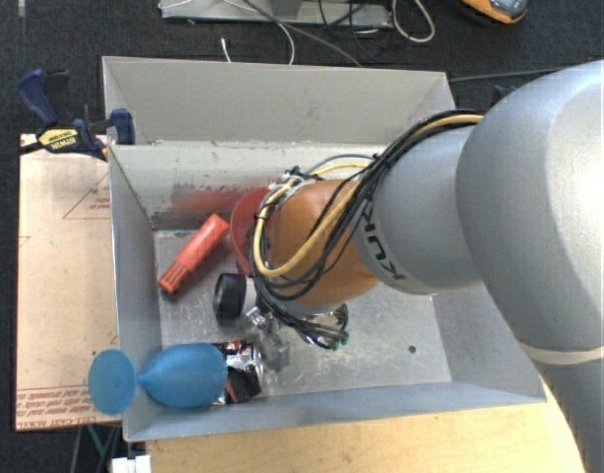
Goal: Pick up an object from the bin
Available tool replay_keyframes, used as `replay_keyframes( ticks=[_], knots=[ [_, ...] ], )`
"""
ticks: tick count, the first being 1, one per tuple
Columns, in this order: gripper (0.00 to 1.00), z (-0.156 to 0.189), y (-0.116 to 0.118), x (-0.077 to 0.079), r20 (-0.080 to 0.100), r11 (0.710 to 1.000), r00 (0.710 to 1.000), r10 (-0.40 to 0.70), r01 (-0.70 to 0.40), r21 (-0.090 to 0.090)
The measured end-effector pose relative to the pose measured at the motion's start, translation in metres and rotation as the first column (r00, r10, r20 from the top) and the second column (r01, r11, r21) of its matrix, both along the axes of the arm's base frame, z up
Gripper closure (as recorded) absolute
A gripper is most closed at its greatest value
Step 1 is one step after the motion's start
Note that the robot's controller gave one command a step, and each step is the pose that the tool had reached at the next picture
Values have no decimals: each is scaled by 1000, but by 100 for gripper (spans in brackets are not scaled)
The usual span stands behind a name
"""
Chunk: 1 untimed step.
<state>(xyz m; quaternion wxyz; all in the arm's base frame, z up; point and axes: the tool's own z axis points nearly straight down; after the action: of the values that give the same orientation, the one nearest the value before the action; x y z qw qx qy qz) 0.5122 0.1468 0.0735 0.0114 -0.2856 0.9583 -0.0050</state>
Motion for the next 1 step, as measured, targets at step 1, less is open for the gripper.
replay_keyframes(
  ticks=[1],
  knots=[
    [100,-1,3,-1,-2,999,999,-37,37,3]
  ],
)
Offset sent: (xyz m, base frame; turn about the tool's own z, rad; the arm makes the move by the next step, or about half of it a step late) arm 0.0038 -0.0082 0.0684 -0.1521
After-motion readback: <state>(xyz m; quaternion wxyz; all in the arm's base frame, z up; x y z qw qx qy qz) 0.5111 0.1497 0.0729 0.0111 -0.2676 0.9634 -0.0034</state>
